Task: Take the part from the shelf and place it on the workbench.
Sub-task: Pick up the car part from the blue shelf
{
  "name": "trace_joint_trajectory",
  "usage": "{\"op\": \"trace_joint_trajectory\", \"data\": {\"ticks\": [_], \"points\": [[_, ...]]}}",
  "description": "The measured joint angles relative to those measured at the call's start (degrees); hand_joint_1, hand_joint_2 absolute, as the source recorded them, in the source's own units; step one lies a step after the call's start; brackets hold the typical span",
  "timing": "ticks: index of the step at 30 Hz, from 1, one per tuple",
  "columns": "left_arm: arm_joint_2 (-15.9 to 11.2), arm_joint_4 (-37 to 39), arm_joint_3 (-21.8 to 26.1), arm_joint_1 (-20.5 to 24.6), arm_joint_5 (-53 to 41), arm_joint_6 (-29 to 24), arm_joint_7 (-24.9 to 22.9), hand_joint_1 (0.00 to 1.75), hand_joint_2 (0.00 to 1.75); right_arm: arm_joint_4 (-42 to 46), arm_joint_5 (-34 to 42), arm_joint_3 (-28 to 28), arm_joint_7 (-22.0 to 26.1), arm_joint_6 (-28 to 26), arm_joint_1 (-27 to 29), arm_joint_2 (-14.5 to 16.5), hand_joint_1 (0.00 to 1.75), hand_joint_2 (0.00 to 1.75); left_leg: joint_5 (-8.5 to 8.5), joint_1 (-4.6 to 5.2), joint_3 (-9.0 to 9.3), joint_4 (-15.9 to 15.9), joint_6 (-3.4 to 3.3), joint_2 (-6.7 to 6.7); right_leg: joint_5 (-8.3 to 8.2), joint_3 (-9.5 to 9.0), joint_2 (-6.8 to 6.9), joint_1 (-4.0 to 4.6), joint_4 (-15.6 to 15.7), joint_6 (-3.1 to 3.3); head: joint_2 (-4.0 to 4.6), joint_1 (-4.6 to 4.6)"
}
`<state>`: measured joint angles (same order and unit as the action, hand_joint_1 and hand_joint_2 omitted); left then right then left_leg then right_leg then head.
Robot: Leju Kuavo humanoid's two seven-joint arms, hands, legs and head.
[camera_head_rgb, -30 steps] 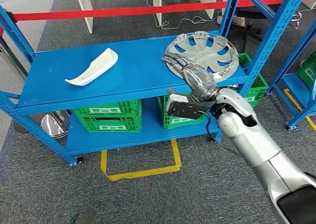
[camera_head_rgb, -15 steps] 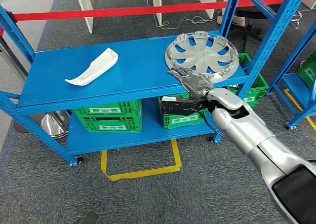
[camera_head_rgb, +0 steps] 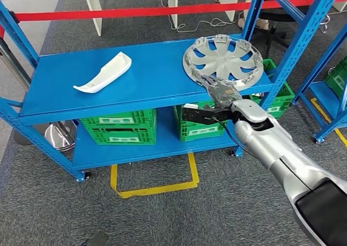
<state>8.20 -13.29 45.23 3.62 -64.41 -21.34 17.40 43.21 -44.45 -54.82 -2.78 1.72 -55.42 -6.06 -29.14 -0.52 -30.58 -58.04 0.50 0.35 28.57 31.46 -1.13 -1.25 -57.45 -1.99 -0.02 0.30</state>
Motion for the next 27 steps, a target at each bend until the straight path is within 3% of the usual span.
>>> {"op": "trace_joint_trajectory", "data": {"ticks": [3,4,5,7,8,9,10,11,13,14,19,21,23,24,25,27], "points": [[0.02,0.0,0.12,0.13,0.07,0.39,0.39,0.0,0.0,-0.68,1.29,0.57,1.09,-0.15,-0.09,0.23,0.0,1.31,0.52,-0.12,0.02,0.57,-0.95,-0.17,-0.01,0.38,0.04,-0.04,0.08,-0.61,0.0,0.04],[0.02,0.0,0.13,0.21,0.1,0.62,0.64,0.0,0.0,-0.93,2.04,1.12,1.77,-0.48,-0.12,0.27,0.0,1.75,0.84,-0.24,0.16,1.01,-1.34,-0.3,0.6,0.99,0.18,-0.01,-0.78,-0.75,0.0,0.1],[0.03,0.0,0.15,0.31,0.12,0.85,0.87,0.0,0.0,-1.18,2.66,1.78,2.38,-1.11,-0.1,0.27,0.0,1.75,1.12,-0.38,0.27,1.43,-1.67,-0.44,1.74,2.18,0.33,0.02,-2.88,-0.84,0.0,0.17],[0.03,0.0,0.19,0.5,0.2,1.12,1.12,0.0,0.0,-1.65,2.68,2.99,2.87,-3.08,0.31,0.27,0.0,1.75,1.29,-0.41,0.2,1.58,-1.93,-0.59,4.68,5.98,0.53,0.02,-10.16,-0.97,0.0,0.28],[0.03,0.0,0.22,0.56,0.24,1.19,1.16,0.0,0.0,-1.84,2.29,3.46,2.79,-4.1,0.72,0.27,0.0,1.75,1.27,-0.42,0.18,1.56,-1.93,-0.61,5.56,7.89,0.55,-0.02,-13.62,-1.08,0.0,0.29],[0.03,0.0,0.25,0.6,0.27,1.23,1.17,0.0,0.0,-1.99,1.74,3.88,2.52,-4.92,1.15,0.27,0.0,1.75,1.22,-0.44,0.2,1.53,-1.9,-0.61,5.43,9.15,0.58,-0.08,-15.49,-1.2,0.0,0.31],[0.03,0.0,0.29,0.64,0.31,1.29,1.17,0.0,0.0,-2.12,1.08,4.28,2.18,-5.5,1.44,0.27,0.0,1.75,1.11,-0.5,0.25,1.45,-1.8,-0.6,4.12,9.41,0.64,-0.18,-15.06,-1.3,0.0,0.34],[0.02,0.0,0.32,0.68,0.31,1.4,1.15,0.0,0.0,-2.19,0.43,4.62,1.79,-5.84,1.55,0.27,0.0,1.75,0.92,-0.58,0.33,1.29,-1.6,-0.59,1.9,8.66,0.76,-0.31,-12.49,-1.38,0.0,0.34],[-0.02,0.0,0.4,0.82,0.31,1.62,1.04,0.0,0.0,-2.37,-0.91,5.12,1.07,-6.07,1.41,0.32,0.0,1.75,0.28,-0.6,0.31,0.69,-0.86,-0.59,-1.85,5.83,1.13,-0.38,-5.58,-1.55,0.0,0.39],[-0.06,0.0,0.45,0.91,0.31,1.69,0.96,0.0,0.0,-2.49,-1.5,5.27,0.76,-6.07,1.3,0.42,0.0,1.75,0.03,-0.52,0.09,0.31,-0.49,-0.59,-2.41,4.7,1.25,-0.34,-3.18,-1.33,0.0,0.44],[-0.15,0.02,0.56,1.07,0.23,1.47,0.56,0.0,0.0,-3.33,-3.86,5.91,-0.13,-6.19,1.66,1.13,0.0,1.75,-0.95,-0.46,-1.16,-1.29,0.73,-0.62,-1.51,4.28,0.98,-0.29,-2.09,0.45,0.0,0.28],[-0.16,0.02,0.57,1.14,0.15,1.42,0.33,0.0,0.0,-3.47,-4.93,6.02,-0.67,-6.38,1.53,1.45,0.0,1.75,-3.33,-0.49,-3.56,-6.26,1.08,-0.6,-1.27,4.01,0.92,-0.36,-2.02,1.11,0.0,0.11],[-0.15,0.02,0.6,1.12,0.11,1.52,0.13,0.0,0.0,-3.88,-6.66,5.94,-1.7,-6.44,1.48,1.82,0.0,1.75,-5.83,-0.47,-7.72,-13.89,1.1,-0.59,-0.96,3.77,0.87,-0.13,-2.01,1.58,0.0,0.03],[-0.15,0.02,0.62,1.04,0.16,1.73,0.1,0.0,0.0,-4.18,-7.65,5.87,-2.22,-6.4,1.49,1.99,0.0,1.75,-6.13,-0.44,-9.34,-16.4,0.98,-0.59,-0.8,3.59,0.83,0.02,-2.01,1.73,0.0,0.04],[-0.16,0.02,0.65,0.95,0.25,2.08,0.15,0.0,0.0,-4.51,-8.63,5.81,-2.68,-6.35,1.48,2.19,0.0,1.75,-5.34,-0.39,-10.08,-16.98,0.74,-0.59,-0.64,3.37,0.76,0.17,-2.01,1.83,0.0,0.05],[-0.2,0.02,0.73,0.85,0.44,2.79,0.36,0.0,0.0,-4.99,-9.99,5.74,-3.2,-6.34,1.33,2.62,0.0,1.75,-0.93,-0.11,-8.66,-12.01,-0.1,-0.54,-0.28,2.73,0.57,0.43,-1.99,1.84,0.0,0.06]]}}
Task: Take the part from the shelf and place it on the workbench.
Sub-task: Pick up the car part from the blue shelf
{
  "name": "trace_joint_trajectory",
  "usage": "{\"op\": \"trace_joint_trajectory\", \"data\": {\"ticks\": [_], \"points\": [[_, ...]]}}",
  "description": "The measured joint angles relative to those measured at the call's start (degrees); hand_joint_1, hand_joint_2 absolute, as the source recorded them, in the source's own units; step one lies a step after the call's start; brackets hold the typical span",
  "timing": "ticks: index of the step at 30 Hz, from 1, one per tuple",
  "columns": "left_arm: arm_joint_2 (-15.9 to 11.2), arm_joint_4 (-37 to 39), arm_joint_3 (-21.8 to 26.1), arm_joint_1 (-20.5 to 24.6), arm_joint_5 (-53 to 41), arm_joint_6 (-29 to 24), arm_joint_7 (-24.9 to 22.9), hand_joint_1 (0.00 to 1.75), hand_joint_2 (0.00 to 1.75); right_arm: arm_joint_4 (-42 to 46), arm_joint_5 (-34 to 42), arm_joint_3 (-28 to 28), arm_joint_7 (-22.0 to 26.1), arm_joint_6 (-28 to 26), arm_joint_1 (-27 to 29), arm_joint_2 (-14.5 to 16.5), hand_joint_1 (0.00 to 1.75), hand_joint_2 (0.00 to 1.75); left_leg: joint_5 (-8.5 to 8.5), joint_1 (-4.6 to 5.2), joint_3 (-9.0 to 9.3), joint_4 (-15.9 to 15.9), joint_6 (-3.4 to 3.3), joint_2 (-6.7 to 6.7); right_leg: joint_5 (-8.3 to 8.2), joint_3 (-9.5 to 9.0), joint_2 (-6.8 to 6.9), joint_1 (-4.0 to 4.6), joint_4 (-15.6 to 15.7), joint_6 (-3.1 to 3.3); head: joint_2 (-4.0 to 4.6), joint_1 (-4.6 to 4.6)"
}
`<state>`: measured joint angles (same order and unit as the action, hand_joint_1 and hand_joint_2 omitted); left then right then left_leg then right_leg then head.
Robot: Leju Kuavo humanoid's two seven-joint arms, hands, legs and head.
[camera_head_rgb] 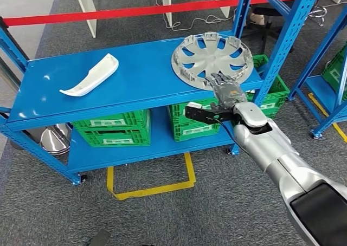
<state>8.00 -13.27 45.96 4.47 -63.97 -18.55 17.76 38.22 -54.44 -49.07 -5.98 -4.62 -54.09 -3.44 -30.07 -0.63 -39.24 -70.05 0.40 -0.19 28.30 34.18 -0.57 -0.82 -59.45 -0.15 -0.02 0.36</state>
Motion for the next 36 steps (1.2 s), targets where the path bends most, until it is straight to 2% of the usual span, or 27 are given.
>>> {"op": "trace_joint_trajectory", "data": {"ticks": [2,4,6,8,10,11,12,13,14,16,17,18,19,21,22,23,25,27,28,29,30,31,32,33,34,35,36], "points": [[-0.14,0.01,0.13,0.03,0.1,0.34,0.21,0.0,0.0,-0.33,-0.5,-0.03,-0.19,-0.01,-0.32,0.39,0.0,1.75,3.32,0.44,2.71,6.81,-0.99,0.07,0.31,-0.48,-0.13,0.2,0.15,-0.18,0.0,0.04],[-0.24,0.03,0.28,0.11,0.12,0.41,0.37,0.0,0.0,-0.59,-0.61,-0.05,-0.26,-0.01,-0.58,0.59,0.0,1.75,3.31,0.75,4.04,10.04,-1.44,0.09,0.23,-0.52,-0.15,0.26,0.34,-0.75,0.0,0.07],[-0.22,0.05,0.37,0.09,0.13,0.44,0.45,0.0,0.0,-0.79,-0.63,-0.05,-0.31,-0.02,-0.67,0.66,0.0,1.75,3.01,0.68,4.68,11.28,-1.52,0.11,-0.03,-0.35,-0.09,0.24,0.27,-1.58,0.0,0.06],[-0.26,0.05,0.42,0.01,0.13,0.42,0.49,0.0,0.0,-0.94,-0.77,-0.05,-0.37,-0.03,-0.9,0.68,0.0,1.75,2.93,0.41,5.52,11.87,-1.8,0.2,0.66,0.58,0.03,0.21,-1.53,-2.21,0.01,0.24],[-0.26,0.05,0.46,0.04,0.13,0.34,0.51,0.0,0.0,-1.16,-1.27,-0.07,-0.46,0.01,-1.18,0.73,0.0,1.75,2.61,0.31,6.13,12.07,-2.16,0.25,3.01,3.91,0.11,0.2,-7.44,-2.48,0.01,0.4],[-0.23,0.06,0.47,0.05,0.12,0.3,0.54,0.0,0.0,-1.3,-1.61,-0.09,-0.49,0.05,-1.15,0.76,0.0,1.75,2.36,0.32,6.33,12.06,-2.29,0.25,4.26,6.26,0.11,0.2,-11.24,-2.56,0.0,0.45],[-0.19,0.07,0.48,0.03,0.11,0.27,0.56,0.0,0.0,-1.45,-1.98,-0.1,-0.51,0.1,-1.0,0.79,0.0,1.75,2.06,0.33,6.64,12.05,-2.36,0.28,4.9,8.42,0.12,0.2,-14.21,-2.64,0.0,0.45],[-0.15,0.07,0.48,-0.04,0.11,0.22,0.59,0.0,0.0,-1.61,-2.29,-0.1,-0.52,0.15,-0.82,0.82,0.0,1.75,1.7,0.33,7.07,12.05,-2.38,0.32,4.46,9.75,0.13,0.21,-15.41,-2.7,0.0,0.46],[-0.14,0.07,0.49,-0.11,0.11,0.17,0.61,0.0,0.0,-1.74,-2.56,-0.1,-0.52,0.18,-0.7,0.83,0.0,1.75,1.25,0.33,7.66,12.04,-2.34,0.37,2.85,10.05,0.14,0.21,-14.48,-2.63,0.0,0.48],[-0.12,0.07,0.54,-0.22,0.12,0.08,0.63,0.0,0.0,-1.95,-2.92,-0.07,-0.51,0.19,-0.68,0.86,0.0,1.75,0.07,0.32,9.18,12.08,-2.1,0.44,-2.41,7.94,0.28,0.3,-7.5,-2.15,0.0,0.45],[-0.12,0.07,0.56,-0.2,0.13,0.04,0.66,0.0,0.0,-2.07,-3.04,-0.05,-0.49,0.22,-0.75,0.88,0.0,1.75,-0.49,0.33,9.86,12.12,-1.86,0.43,-3.94,6.8,0.41,0.51,-4.09,-1.89,0.01,0.4],[-0.11,0.08,0.57,-0.15,0.12,0.01,0.69,0.0,0.0,-2.17,-3.15,-0.05,-0.45,0.28,-0.8,0.96,0.0,1.75,-1.02,0.33,10.28,12.17,-1.52,0.39,-4.68,5.7,0.53,0.74,-1.48,-1.53,0.01,0.42],[-0.09,0.08,0.57,-0.13,0.11,-0.01,0.73,0.0,0.0,-2.28,-3.28,-0.05,-0.41,0.36,-0.8,1.09,0.0,1.75,-1.36,0.33,10.61,12.2,-1.18,0.33,-4.57,5.09,0.61,0.97,-0.2,-1.17,0.01,0.36],[-0.05,0.09,0.57,-0.1,0.1,-0.04,0.77,0.0,0.0,-2.4,-3.62,-0.02,-0.32,0.58,-0.84,1.31,0.0,1.75,-1.5,0.37,11.03,12.04,-0.56,0.25,-3.79,4.01,0.59,1.05,0.73,-0.32,0.0,0.33],[-0.07,0.09,0.58,-0.13,0.1,-0.06,0.77,0.0,0.0,-2.46,-3.88,0.03,-0.3,0.81,-0.9,1.38,0.0,1.75,-1.13,0.37,10.78,11.05,-0.34,0.23,-3.57,3.44,0.54,0.91,0.99,0.02,0.0,0.25],[-0.1,0.09,0.6,-0.12,0.1,-0.09,0.78,0.0,0.0,-2.55,-4.19,0.06,-0.18,1.22,-1.02,1.43,0.0,1.75,-0.58,0.35,9.74,8.99,-0.05,0.24,-3.23,2.72,0.52,0.73,1.19,0.33,0.0,0.16],[-0.18,0.1,0.71,-0.16,0.14,-0.22,0.78,0.0,0.0,-2.86,-4.71,0.03,0.34,2.99,-1.16,1.72,0.0,1.75,-0.66,0.13,5.53,2.23,0.64,0.26,-2.44,1.15,0.46,0.47,1.49,0.66,0.0,-0.03],[-0.17,0.11,0.92,-0.34,0.41,-0.62,0.61,0.0,0.0,-3.49,-4.85,-0.15,1.03,6.0,-1.17,2.16,0.0,1.75,-3.89,-0.1,1.05,-2.97,1.21,0.26,-1.39,-0.36,0.37,0.4,1.51,0.77,0.0,-0.11],[-0.17,0.11,1.08,-0.46,0.61,-0.96,0.46,0.0,0.0,-3.91,-4.8,-0.26,1.26,7.61,-1.24,2.39,0.0,1.75,-5.78,-0.15,-0.45,-3.6,1.32,0.26,-0.8,-1.15,0.29,0.38,1.51,0.77,0.0,-0.12],[-0.18,0.11,1.26,-0.6,0.84,-1.36,0.3,0.0,0.0,-4.37,-4.71,-0.36,1.42,9.03,-1.4,2.67,0.0,1.75,-6.49,-0.15,-1.29,-2.72,1.33,0.26,-0.18,-1.95,0.18,0.36,1.51,0.77,0.0,-0.11],[-0.19,0.11,1.46,-0.73,1.02,-1.71,0.17,0.0,0.0,-4.81,-4.62,-0.45,1.51,10.12,-1.61,2.96,0.0,1.75,-5.63,-0.15,-1.57,-0.52,1.24,0.26,0.46,-2.76,0.08,0.35,1.51,0.72,0.0,-0.13],[-0.21,0.11,1.67,-0.86,1.17,-2.0,0.08,0.0,0.0,-5.26,-4.53,-0.54,1.55,11.02,-1.85,3.27,0.0,1.75,-2.73,-0.13,-1.47,2.77,1.06,0.26,1.11,-3.52,0.02,0.34,1.52,0.61,0.0,-0.13],[-0.22,0.12,1.84,-1.02,1.28,-2.21,-0.01,0.0,0.0,-5.78,-4.47,-0.61,1.65,11.78,-2.1,3.53,0.0,1.75,1.69,-0.06,-1.29,6.27,0.81,0.28,1.73,-4.17,-0.06,0.36,1.46,0.41,0.0,-0.12],[-0.23,0.14,2.01,-1.13,1.34,-2.33,-0.17,0.0,0.0,-6.3,-4.45,-0.68,1.81,12.67,-2.38,3.81,0.0,1.75,5.25,0.06,-1.08,9.0,0.49,0.3,2.3,-4.57,-0.14,0.4,1.46,0.1,0.0,-0.14],[-0.22,0.16,2.14,-1.23,1.45,-2.45,-0.33,0.0,0.0,-6.84,-4.42,-0.77,2.05,13.79,-2.71,4.04,0.0,1.75,8.02,0.23,-0.97,10.65,0.16,0.33,2.78,-4.77,-0.21,0.43,1.46,-0.31,0.0,-0.13],[-0.19,0.19,2.27,-1.29,1.56,-2.58,-0.49,0.0,0.0,-7.37,-4.37,-0.87,2.41,15.12,-3.14,4.24,0.0,1.75,9.15,0.44,-0.97,11.13,-0.16,0.38,3.14,-4.86,-0.27,0.39,1.52,-0.74,0.0,-0.13],[-0.16,0.2,2.39,-1.27,1.67,-2.71,-0.6,0.0,0.0,-7.81,-4.27,-1.0,2.82,16.5,-3.67,4.49,0.0,1.75,8.9,0.58,-0.84,11.1,-0.48,0.41,3.41,-4.92,-0.31,0.34,1.7,-1.18,0.0,-0.16]]}}
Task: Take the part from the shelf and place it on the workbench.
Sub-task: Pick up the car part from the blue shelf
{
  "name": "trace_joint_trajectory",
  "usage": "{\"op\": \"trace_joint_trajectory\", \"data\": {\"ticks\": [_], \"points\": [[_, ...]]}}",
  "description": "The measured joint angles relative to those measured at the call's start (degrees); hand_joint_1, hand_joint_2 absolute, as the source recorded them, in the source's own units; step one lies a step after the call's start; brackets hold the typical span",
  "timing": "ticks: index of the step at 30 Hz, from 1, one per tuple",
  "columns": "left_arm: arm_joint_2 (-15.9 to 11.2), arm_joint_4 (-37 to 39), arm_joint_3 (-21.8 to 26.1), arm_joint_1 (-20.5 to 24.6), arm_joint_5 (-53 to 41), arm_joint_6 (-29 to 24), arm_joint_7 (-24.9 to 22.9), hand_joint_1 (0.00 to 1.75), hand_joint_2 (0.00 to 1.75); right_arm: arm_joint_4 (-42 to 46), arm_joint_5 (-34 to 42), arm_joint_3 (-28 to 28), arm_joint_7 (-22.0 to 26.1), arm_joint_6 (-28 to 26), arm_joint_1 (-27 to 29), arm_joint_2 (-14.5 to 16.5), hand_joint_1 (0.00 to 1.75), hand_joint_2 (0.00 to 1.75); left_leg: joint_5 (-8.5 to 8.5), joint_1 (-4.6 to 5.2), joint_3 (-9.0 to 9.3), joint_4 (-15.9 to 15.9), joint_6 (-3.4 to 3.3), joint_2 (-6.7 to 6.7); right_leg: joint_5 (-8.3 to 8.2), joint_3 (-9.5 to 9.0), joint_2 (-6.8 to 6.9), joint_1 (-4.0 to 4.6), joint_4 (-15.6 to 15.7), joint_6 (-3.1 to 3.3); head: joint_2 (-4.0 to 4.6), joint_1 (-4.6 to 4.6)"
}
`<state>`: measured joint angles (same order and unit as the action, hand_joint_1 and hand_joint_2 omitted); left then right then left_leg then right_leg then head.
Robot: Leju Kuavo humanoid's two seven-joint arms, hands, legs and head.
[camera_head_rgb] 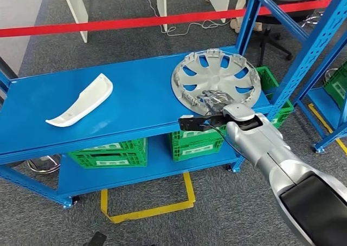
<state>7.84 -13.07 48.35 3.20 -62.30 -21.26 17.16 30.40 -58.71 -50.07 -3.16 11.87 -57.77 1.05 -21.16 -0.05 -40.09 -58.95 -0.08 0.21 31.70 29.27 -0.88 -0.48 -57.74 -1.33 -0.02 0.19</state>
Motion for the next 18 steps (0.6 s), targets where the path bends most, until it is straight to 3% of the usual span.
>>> {"op": "trace_joint_trajectory", "data": {"ticks": [3,4,6,7,8,9,10,12,14,18], "points": [[0.16,0.02,0.36,0.1,0.18,-0.5,-0.05,0.0,0.0,-1.09,0.42,-0.38,1.09,3.18,-1.74,0.37,0.0,1.75,-0.24,-0.21,0.89,0.71,-0.88,0.01,1.86,0.82,0.21,-0.14,-1.78,-0.89,0.0,0.13],[0.19,0.02,0.5,0.16,0.19,-0.68,-0.15,0.0,0.0,-1.53,0.57,-0.51,1.51,4.34,-2.28,0.42,0.0,1.75,-0.4,-0.31,1.17,0.94,-1.17,-0.01,3.23,2.34,0.3,-0.16,-4.58,-1.08,0.0,0.21],[0.24,0.02,0.75,0.26,0.21,-0.95,-0.46,0.0,0.0,-2.53,0.85,-0.84,2.37,6.54,-2.89,0.5,0.0,1.75,-0.75,-0.32,1.37,0.97,-1.61,-0.01,6.07,7.11,0.35,-0.16,-12.68,-1.37,0.0,0.32],[0.31,0.02,0.84,0.24,0.21,-0.98,-0.62,0.0,0.0,-2.99,0.93,-1.05,2.64,7.24,-2.88,0.54,0.0,1.75,-0.91,-0.33,1.44,0.96,-1.72,0.01,6.6,9.37,0.36,-0.18,-15.85,-1.48,0.0,0.33],[0.37,0.03,0.88,0.18,0.21,-0.99,-0.72,0.0,0.0,-3.33,0.97,-1.27,2.76,7.61,-2.8,0.55,0.0,1.75,-1.06,-0.33,1.55,0.93,-1.74,0.07,5.98,10.76,0.37,-0.19,-17.05,-1.53,0.0,0.34],[0.42,0.03,0.9,0.12,0.21,-0.99,-0.77,0.0,0.0,-3.59,1.0,-1.45,2.82,7.84,-2.8,0.56,0.0,1.75,-1.22,-0.34,1.68,0.87,-1.69,0.13,4.19,11.04,0.39,-0.2,-15.99,-1.54,0.0,0.36],[0.44,0.04,0.92,0.07,0.21,-1.0,-0.78,0.0,0.0,-3.79,1.03,-1.62,2.83,7.94,-2.95,0.58,0.0,1.75,-1.39,-0.34,1.86,0.78,-1.57,0.2,1.5,10.19,0.45,-0.22,-12.73,-1.49,0.0,0.36],[0.45,0.04,0.99,0.08,0.21,-1.05,-0.79,0.0,0.0,-4.09,1.18,-1.88,2.84,8.21,-3.54,0.62,0.0,1.75,-1.76,-0.21,2.08,0.5,-1.13,0.27,-2.84,7.21,0.67,-0.15,-4.96,-1.2,0.0,0.36],[0.45,0.04,1.12,0.11,0.2,-1.13,-0.81,0.0,0.0,-4.42,1.5,-2.1,2.85,8.75,-3.95,0.8,0.0,1.75,-1.87,0.01,2.05,0.27,-0.59,0.28,-3.95,5.42,0.74,-0.02,-1.21,-0.6,0.0,0.25],[0.43,0.04,1.33,0.13,0.08,-1.29,-0.86,0.0,0.0,-5.38,2.17,-2.43,2.39,9.61,-4.01,0.94,0.0,1.75,-2.63,-0.06,1.78,-0.67,0.55,0.18,-4.2,4.93,0.64,-0.13,-0.63,0.86,0.0,0.06]]}}
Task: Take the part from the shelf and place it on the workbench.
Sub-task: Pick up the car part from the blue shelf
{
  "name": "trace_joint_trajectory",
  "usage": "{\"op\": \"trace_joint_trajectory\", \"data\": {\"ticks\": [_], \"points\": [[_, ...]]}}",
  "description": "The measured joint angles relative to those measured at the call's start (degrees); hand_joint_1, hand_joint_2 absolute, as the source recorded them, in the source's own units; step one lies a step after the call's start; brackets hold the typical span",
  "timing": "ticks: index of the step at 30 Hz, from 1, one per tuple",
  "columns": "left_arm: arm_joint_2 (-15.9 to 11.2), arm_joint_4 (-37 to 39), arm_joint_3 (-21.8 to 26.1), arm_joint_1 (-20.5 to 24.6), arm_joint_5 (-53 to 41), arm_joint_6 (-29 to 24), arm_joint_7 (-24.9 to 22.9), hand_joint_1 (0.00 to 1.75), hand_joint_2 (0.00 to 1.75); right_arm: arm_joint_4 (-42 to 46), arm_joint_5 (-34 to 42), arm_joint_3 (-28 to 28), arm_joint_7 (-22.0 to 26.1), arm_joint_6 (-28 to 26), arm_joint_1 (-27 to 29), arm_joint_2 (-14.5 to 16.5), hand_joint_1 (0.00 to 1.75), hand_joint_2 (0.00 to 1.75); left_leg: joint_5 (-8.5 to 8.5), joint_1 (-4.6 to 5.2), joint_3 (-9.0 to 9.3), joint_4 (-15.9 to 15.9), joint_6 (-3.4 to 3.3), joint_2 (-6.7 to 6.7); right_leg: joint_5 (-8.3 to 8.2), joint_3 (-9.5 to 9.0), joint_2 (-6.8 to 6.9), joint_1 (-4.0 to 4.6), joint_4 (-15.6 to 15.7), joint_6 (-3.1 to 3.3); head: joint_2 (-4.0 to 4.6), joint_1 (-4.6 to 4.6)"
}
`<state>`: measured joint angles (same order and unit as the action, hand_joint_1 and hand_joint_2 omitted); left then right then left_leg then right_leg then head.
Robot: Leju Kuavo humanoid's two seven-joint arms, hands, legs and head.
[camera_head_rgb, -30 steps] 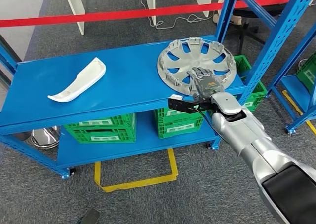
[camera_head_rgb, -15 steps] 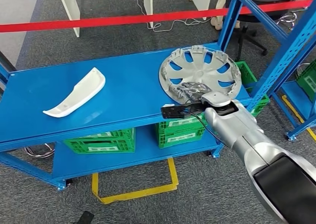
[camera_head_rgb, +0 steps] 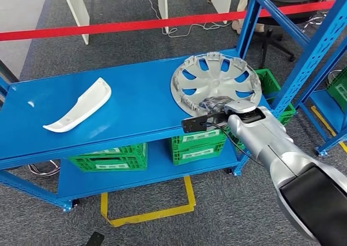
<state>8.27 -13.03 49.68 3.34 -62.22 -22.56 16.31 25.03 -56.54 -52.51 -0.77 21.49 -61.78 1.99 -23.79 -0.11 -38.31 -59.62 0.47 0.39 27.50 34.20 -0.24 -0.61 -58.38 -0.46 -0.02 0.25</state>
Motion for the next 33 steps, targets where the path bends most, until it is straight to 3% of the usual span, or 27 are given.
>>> {"op": "trace_joint_trajectory", "data": {"ticks": [2,4,5,6,7,9,11,14,16,17,19,20,21,22,24,26,30,31,33], "points": [[0.01,0.0,0.02,0.06,-0.2,-0.05,-0.04,0.0,0.0,-0.53,0.39,-0.08,-0.73,0.01,-0.04,0.0,0.0,1.75,-3.09,-0.2,-1.93,-5.06,0.59,-0.07,-0.14,-0.21,0.04,-0.17,0.15,0.57,0.0,-0.21],[0.08,0.01,0.02,0.09,-0.47,-0.07,-0.11,0.0,0.0,-1.27,0.72,-0.19,-1.41,0.19,0.03,-0.01,0.0,1.75,-6.63,-0.39,-5.04,-12.79,0.95,-0.09,-0.11,-0.26,0.04,-0.17,0.14,0.73,0.0,-0.26],[0.11,0.02,0.02,0.09,-0.6,-0.07,-0.15,0.0,0.0,-1.67,0.86,-0.25,-1.79,0.32,0.09,-0.01,0.0,1.75,-7.31,-0.45,-5.94,-15.16,1.04,-0.1,-0.11,-0.27,0.02,-0.16,0.13,0.73,0.0,-0.27],[0.15,0.02,0.02,0.1,-0.73,-0.07,-0.22,0.0,0.0,-2.05,1.05,-0.3,-2.31,0.39,0.14,-0.02,0.0,1.75,-6.9,-0.51,-5.9,-15.44,1.06,-0.11,-0.1,-0.3,-0.02,-0.17,0.12,0.72,0.0,-0.27],[0.16,0.02,0.03,0.12,-0.86,-0.07,-0.31,0.0,0.0,-2.35,1.29,-0.3,-3.0,0.36,0.16,-0.03,0.0,1.75,-5.44,-0.58,-4.75,-13.34,1.01,-0.12,-0.07,-0.36,-0.08,-0.17,0.12,0.67,0.0,-0.27],[0.21,0.02,0.04,0.22,-1.14,-0.07,-0.51,0.0,0.0,-2.87,1.92,-0.04,-4.84,-0.15,0.15,-0.05,0.0,1.75,-1.98,-0.64,-0.77,-5.69,0.77,-0.13,0.08,-0.54,-0.19,-0.14,0.11,0.4,0.0,-0.26],[0.4,0.07,0.04,0.38,-1.42,-0.07,-0.75,0.0,0.0,-3.43,2.38,0.41,-6.36,-0.55,0.1,-0.15,0.0,1.75,-0.92,-0.52,1.83,-0.37,0.39,-0.08,0.19,-0.41,-0.24,0.03,0.04,-0.13,0.0,-0.21],[0.75,0.15,0.02,0.56,-1.79,-0.09,-1.02,0.0,0.0,-4.24,2.4,0.65,-6.91,-0.27,0.44,-0.31,0.0,1.75,-1.32,-0.34,2.18,0.66,-0.5,-0.05,0.25,-0.23,-0.24,0.05,0.2,-1.05,0.0,-0.19],[0.85,0.15,0.02,0.64,-1.89,-0.14,-1.03,0.0,0.0,-4.58,2.29,0.71,-6.9,-0.15,0.61,-0.5,0.0,1.75,-1.23,-0.45,2.38,0.93,-1.24,-0.1,1.55,0.65,-0.19,-0.04,-1.42,-1.57,0.0,-0.07],[0.88,0.15,0.02,0.69,-1.92,-0.15,-1.04,0.0,0.0,-4.74,2.28,0.74,-6.91,-0.12,0.66,-0.62,0.19,1.75,-1.19,-0.51,2.47,1.06,-1.55,-0.14,2.98,1.95,-0.17,-0.06,-4.0,-1.74,0.0,-0.01],[0.96,0.15,0.02,0.77,-2.02,-0.18,-1.04,0.0,0.0,-5.1,2.28,0.79,-6.85,0.14,0.87,-0.81,1.06,1.75,-1.24,-0.44,2.48,1.04,-1.91,-0.17,6.27,5.83,-0.13,-0.05,-11.77,-1.92,0.0,0.1],[0.99,0.15,0.02,0.76,-2.06,-0.18,-1.04,0.0,0.0,-5.27,2.28,0.79,-6.77,0.35,1.04,-0.9,1.5,1.75,-1.28,-0.39,2.51,1.03,-1.99,-0.18,7.15,7.59,-0.13,-0.05,-15.02,-1.95,0.0,0.09],[1.01,0.15,0.02,0.76,-2.11,-0.18,-1.04,0.0,0.0,-5.39,2.28,0.79,-6.59,0.55,1.18,-0.97,1.75,1.75,-1.32,-0.35,2.57,1.02,-2.04,-0.17,6.97,8.5,-0.13,-0.05,-16.4,-1.93,0.0,0.09],[1.01,0.15,0.02,0.76,-2.15,-0.18,-1.04,0.0,0.0,-5.5,2.28,0.79,-6.25,0.67,1.27,-1.06,1.75,1.75,-1.37,-0.32,2.66,1.02,-2.07,-0.15,5.66,8.25,-0.12,-0.04,-15.41,-1.81,0.0,0.11],[1.02,0.15,0.01,0.77,-2.25,-0.18,-1.01,0.0,0.0,-5.62,2.29,0.82,-5.36,0.72,1.24,-1.28,1.75,1.75,-1.51,-0.27,2.96,1.02,-2.01,-0.08,1.44,4.93,-0.1,0.01,-7.89,-1.38,0.0,0.11],[1.07,0.15,-0.01,0.85,-2.29,-0.19,-0.93,0.0,0.0,-5.66,2.33,0.9,-4.63,0.54,1.05,-1.43,1.75,1.75,-1.63,-0.15,2.97,0.95,-1.68,-0.03,-0.66,1.61,-0.12,0.19,-1.36,-0.96,0.0,0.06],[1.08,0.15,0.0,0.94,-2.31,-0.24,-0.82,0.0,0.0,-5.66,2.37,1.03,-3.93,-0.07,0.89,-1.55,1.75,1.75,-1.78,-0.2,2.95,0.8,-0.5,-0.01,-0.78,0.38,-0.22,0.35,0.35,-0.33,0.0,0.0],[1.04,0.15,0.0,0.96,-2.32,-0.26,-0.75,0.0,0.0,-5.66,2.37,1.03,-3.75,-0.18,0.92,-1.6,1.75,1.75,-2.37,-0.2,2.74,0.14,-0.16,-0.02,-0.89,0.16,-0.14,0.2,0.56,-0.09,0.0,-0.1],[0.97,0.15,0.0,1.01,-2.32,-0.28,-0.55,0.0,0.0,-5.67,2.37,1.04,-3.39,-0.33,1.07,-1.72,1.75,1.75,-5.25,-0.36,0.78,-4.6,0.49,-0.08,-1.02,-0.2,0.07,-0.06,0.87,0.31,0.0,-0.34]]}}
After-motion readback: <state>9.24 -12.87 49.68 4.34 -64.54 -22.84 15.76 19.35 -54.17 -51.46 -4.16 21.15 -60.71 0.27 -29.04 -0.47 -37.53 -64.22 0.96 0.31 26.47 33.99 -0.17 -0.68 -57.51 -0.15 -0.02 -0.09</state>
